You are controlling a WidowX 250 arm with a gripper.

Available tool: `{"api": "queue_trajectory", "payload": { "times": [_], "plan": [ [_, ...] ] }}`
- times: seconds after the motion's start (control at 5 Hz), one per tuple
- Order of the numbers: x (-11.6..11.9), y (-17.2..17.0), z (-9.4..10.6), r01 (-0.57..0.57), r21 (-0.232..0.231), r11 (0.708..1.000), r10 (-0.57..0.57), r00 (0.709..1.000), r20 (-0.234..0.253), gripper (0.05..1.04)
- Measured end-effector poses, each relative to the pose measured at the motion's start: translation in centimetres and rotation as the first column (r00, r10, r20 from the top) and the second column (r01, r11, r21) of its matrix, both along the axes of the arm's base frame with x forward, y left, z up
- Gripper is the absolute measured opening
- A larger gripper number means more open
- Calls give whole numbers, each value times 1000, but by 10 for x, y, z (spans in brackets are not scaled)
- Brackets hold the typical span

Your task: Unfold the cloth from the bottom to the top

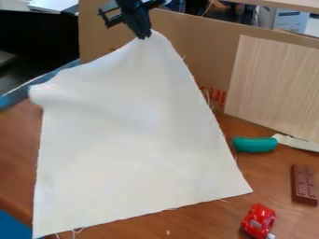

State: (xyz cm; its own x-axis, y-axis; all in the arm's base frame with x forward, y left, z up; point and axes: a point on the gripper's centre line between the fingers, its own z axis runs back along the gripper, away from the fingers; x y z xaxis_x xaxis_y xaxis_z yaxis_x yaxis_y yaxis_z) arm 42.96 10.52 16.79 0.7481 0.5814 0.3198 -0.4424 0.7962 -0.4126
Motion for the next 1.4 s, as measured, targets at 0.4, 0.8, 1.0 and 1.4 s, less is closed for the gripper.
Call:
{"api": "queue_trajectory", "payload": {
  "times": [0.4, 0.8, 1.0, 1.4],
  "plan": [
    [13, -13, -3, 62, 44, 997, -64, 997, 49, 198],
    [3, -21, -14, 105, 28, 994, -107, 993, 53, 785],
    [-3, -27, 6, 152, 8, 988, -152, 983, 106, 982],
    [-54, -13, 56, 196, 48, 979, -200, 973, 113, 1001]
  ]
}}
